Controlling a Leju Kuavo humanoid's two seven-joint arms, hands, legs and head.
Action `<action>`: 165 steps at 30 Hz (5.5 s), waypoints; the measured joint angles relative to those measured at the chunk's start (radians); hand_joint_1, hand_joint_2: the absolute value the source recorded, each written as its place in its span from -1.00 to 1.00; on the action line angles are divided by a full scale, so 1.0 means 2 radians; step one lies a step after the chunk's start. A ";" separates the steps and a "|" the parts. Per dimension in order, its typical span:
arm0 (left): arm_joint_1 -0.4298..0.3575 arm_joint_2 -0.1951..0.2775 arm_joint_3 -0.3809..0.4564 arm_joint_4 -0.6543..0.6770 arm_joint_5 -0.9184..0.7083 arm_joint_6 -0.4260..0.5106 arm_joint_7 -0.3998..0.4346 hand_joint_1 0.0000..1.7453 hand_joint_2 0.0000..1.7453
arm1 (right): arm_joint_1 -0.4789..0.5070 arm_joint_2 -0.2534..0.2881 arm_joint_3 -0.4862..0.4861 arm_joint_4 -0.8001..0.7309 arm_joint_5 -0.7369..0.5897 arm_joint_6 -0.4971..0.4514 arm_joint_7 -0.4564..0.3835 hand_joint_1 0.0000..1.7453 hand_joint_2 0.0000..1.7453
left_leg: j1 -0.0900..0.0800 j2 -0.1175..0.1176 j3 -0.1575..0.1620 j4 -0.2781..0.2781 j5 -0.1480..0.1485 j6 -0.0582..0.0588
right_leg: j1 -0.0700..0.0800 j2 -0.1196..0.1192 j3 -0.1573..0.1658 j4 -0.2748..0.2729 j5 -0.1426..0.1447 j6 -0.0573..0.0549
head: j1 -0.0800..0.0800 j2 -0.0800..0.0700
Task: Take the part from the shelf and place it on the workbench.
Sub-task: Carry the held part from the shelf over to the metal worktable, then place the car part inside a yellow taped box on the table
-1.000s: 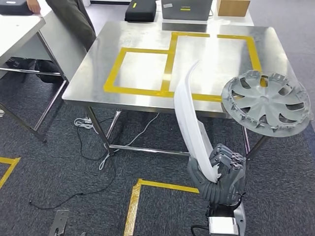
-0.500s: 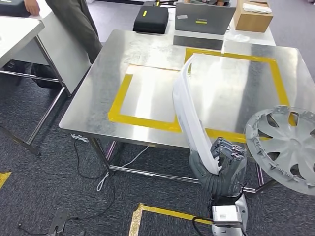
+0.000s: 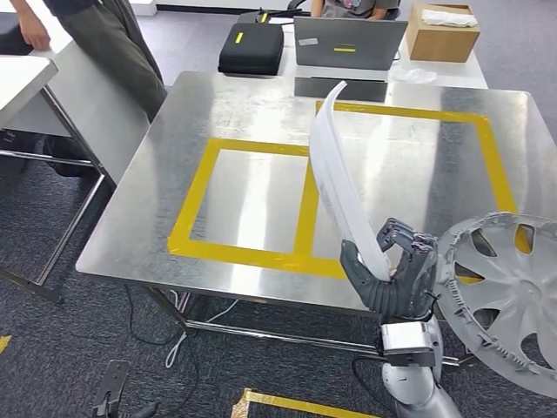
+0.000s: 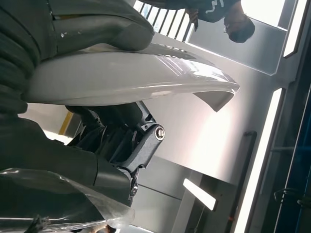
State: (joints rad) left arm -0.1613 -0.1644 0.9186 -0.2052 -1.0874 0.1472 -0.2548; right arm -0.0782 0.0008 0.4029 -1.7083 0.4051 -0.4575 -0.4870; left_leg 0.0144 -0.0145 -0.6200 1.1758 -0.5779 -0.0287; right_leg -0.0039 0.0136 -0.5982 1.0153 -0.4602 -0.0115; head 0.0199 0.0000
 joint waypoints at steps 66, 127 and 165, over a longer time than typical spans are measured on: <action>-0.052 -0.031 -0.099 0.000 -0.085 -0.045 0.043 -1.00 1.00 | -0.347 0.081 -0.002 0.470 0.056 0.073 0.138 1.00 1.00 | -0.005 0.000 0.013 -0.078 0.056 0.015 | 0.002 0.000 0.007 -0.004 -0.009 0.014 | -0.001 0.000; -0.014 -0.020 -0.094 0.000 -0.003 -0.022 0.006 -1.00 -1.00 | -0.155 0.086 -0.039 0.243 -0.113 0.157 0.041 -1.00 -1.00 | -0.005 0.000 0.011 -0.080 0.054 0.014 | 0.002 0.000 0.003 -0.004 -0.011 0.013 | -0.001 0.000; 0.029 -0.005 -0.018 0.000 0.055 -0.004 -0.029 -1.00 -1.00 | 0.139 0.020 0.004 -0.041 -0.104 0.106 -0.032 -1.00 -1.00 | 0.005 0.005 -0.021 0.057 -0.022 0.005 | -0.006 -0.003 0.000 0.010 -0.013 0.008 | -0.001 0.000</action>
State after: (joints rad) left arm -0.1037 -0.1739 0.8825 -0.2056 -0.9777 0.1392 -0.3120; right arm 0.1999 0.0404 0.4106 -1.7910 0.1970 -0.2446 -0.5508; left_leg 0.0243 -0.0054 -0.6621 1.2892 -0.6214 -0.0184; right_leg -0.0156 0.0078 -0.5976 1.0363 -0.4866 0.0053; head 0.0181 0.0000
